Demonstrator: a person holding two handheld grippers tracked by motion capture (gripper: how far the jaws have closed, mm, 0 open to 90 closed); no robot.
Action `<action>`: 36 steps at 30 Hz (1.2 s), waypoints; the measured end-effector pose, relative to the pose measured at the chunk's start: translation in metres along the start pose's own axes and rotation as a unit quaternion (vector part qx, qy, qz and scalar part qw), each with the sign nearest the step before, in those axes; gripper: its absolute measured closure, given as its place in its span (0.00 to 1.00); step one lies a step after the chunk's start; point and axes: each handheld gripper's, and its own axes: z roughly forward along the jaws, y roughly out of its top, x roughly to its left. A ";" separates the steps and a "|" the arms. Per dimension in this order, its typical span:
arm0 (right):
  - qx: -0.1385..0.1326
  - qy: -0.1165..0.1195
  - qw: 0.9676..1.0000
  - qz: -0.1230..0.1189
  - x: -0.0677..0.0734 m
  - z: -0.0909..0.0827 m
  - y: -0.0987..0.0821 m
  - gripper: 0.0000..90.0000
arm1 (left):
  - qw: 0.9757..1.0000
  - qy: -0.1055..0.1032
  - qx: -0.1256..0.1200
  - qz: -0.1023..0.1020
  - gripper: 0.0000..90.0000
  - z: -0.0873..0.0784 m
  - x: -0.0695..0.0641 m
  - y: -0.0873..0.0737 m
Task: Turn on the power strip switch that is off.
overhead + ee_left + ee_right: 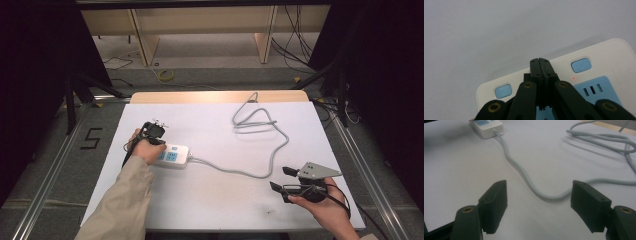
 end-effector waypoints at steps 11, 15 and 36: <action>0.002 0.002 1.000 0.001 0.000 0.000 0.000 0.33 | 1.000 0.004 -0.003 0.001 1.00 0.001 0.002 -0.001; 0.002 0.000 1.000 0.001 -0.001 0.000 0.000 0.33 | 1.000 0.004 -0.005 -0.002 1.00 0.001 0.002 -0.001; 0.000 0.001 1.000 0.002 -0.002 0.000 0.000 0.33 | 1.000 0.002 -0.024 -0.005 1.00 0.001 0.004 -0.002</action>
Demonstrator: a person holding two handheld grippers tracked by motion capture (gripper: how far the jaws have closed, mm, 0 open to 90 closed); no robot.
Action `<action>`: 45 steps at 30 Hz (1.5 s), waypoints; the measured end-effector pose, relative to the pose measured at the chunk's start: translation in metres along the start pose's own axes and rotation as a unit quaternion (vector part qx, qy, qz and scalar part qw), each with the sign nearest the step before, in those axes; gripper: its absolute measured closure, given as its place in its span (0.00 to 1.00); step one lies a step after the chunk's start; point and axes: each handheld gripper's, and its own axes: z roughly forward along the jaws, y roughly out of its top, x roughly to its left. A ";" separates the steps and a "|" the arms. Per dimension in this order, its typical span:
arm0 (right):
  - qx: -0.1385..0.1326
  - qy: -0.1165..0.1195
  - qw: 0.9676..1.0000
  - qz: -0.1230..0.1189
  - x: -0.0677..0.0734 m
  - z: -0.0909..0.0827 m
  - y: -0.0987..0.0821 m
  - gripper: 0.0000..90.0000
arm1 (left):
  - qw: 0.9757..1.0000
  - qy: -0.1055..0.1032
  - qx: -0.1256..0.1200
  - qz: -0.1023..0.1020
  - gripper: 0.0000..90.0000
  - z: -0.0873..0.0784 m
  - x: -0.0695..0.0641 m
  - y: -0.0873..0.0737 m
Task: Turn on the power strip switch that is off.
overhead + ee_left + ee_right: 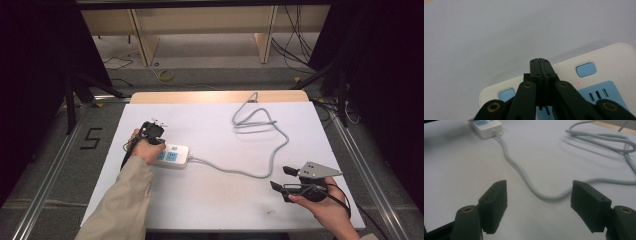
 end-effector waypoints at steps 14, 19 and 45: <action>0.001 0.002 1.000 0.001 0.000 0.001 0.000 0.33 | 0.999 -0.014 -0.040 -0.012 0.99 -0.014 0.004 0.001; 0.000 0.002 1.000 0.003 0.000 0.001 0.000 0.33 | 0.999 -0.022 -0.048 -0.009 0.96 -0.022 0.003 0.000; 0.005 0.004 1.000 0.003 -0.001 0.004 0.000 0.33 | 0.990 -0.052 -0.127 -0.017 0.27 -0.057 0.000 -0.012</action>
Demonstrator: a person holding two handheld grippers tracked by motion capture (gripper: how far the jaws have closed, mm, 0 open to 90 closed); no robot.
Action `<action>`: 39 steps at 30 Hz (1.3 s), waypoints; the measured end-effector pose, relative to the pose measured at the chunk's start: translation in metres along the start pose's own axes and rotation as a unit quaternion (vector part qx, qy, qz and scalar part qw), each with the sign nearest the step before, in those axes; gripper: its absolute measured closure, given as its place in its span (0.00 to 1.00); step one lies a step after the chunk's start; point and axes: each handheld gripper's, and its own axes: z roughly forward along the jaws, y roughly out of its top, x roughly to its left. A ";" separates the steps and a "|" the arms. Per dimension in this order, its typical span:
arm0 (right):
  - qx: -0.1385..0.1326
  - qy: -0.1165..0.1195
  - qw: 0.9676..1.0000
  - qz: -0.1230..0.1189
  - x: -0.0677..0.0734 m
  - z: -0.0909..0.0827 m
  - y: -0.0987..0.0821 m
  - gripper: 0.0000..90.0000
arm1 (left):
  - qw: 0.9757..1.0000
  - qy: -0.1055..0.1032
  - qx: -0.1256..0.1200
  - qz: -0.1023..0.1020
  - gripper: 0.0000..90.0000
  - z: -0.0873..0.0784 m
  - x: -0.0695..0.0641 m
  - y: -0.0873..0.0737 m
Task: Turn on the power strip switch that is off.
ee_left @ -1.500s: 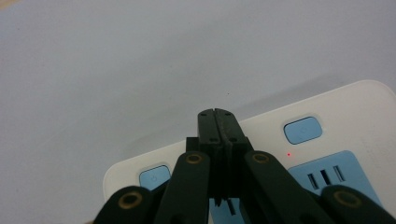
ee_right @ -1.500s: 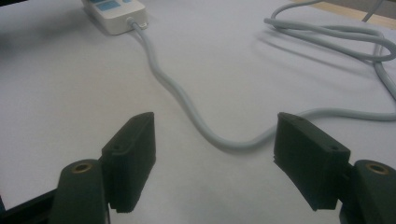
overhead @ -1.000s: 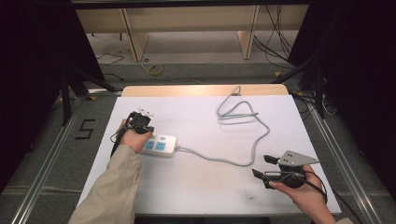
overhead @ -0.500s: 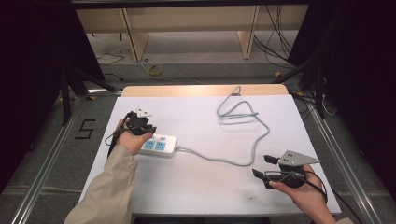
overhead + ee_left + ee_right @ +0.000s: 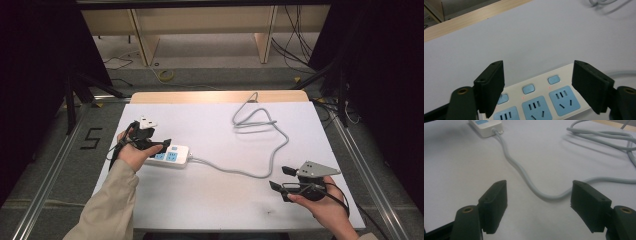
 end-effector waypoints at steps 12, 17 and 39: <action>-0.002 0.006 1.000 -0.001 0.002 0.000 0.001 0.33 | 0.999 -0.010 -0.042 -0.007 0.17 -0.017 -0.013 -0.007; -0.002 0.011 1.000 -0.002 0.002 -0.001 0.000 0.32 | 0.998 -0.024 -0.050 0.000 0.16 -0.026 -0.020 -0.010; 0.000 0.030 0.999 -0.012 0.006 0.003 0.002 0.31 | 0.995 -0.062 -0.056 0.054 0.15 -0.058 -0.047 -0.061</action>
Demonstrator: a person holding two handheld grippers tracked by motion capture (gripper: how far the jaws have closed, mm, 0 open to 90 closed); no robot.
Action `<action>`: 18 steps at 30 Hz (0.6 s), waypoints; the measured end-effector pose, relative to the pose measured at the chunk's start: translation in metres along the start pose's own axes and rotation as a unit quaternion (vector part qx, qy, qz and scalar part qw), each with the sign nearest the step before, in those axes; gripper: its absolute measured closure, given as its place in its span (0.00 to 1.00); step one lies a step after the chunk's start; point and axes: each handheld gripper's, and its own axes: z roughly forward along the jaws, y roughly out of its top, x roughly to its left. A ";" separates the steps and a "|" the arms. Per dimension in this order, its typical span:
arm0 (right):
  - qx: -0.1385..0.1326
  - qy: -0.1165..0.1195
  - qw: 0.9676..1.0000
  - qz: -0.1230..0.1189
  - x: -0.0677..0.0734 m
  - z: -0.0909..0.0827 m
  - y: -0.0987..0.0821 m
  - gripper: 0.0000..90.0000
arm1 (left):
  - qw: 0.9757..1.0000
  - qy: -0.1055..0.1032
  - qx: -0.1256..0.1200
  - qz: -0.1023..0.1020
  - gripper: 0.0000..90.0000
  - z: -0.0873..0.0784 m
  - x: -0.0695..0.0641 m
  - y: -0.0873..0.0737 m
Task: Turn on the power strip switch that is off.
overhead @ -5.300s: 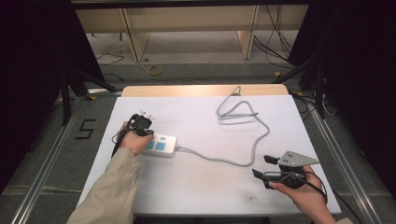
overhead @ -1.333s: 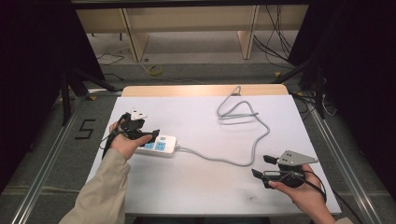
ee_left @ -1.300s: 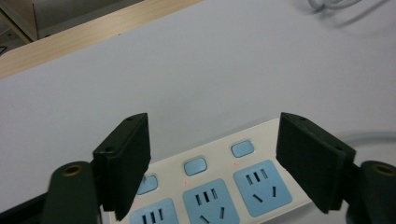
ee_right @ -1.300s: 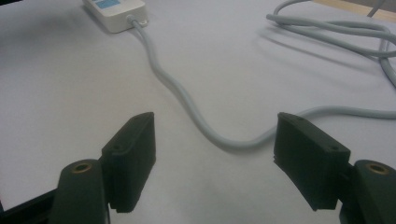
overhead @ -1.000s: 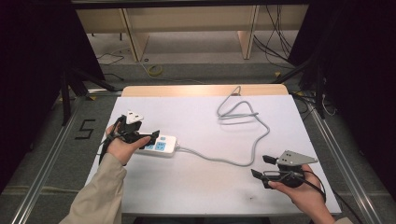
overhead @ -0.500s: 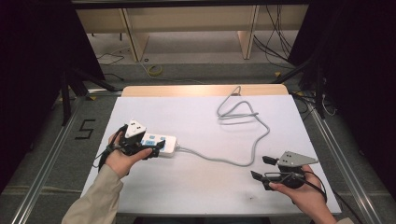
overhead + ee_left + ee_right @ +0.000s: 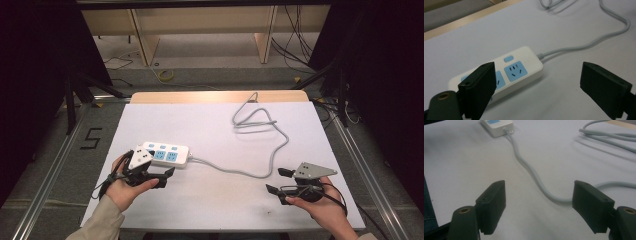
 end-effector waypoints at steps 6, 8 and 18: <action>-0.001 -0.002 1.000 -0.001 0.000 0.000 0.000 0.31 | 1.000 -0.001 0.007 0.007 0.15 -0.008 -0.006 -0.015; -0.002 -0.002 1.000 0.000 0.000 -0.001 0.000 0.31 | 1.000 0.001 0.010 0.007 0.16 -0.009 -0.006 -0.020; -0.010 -0.008 1.000 0.007 0.000 -0.007 -0.001 0.31 | 1.000 0.000 0.028 0.006 0.16 -0.004 -0.013 -0.026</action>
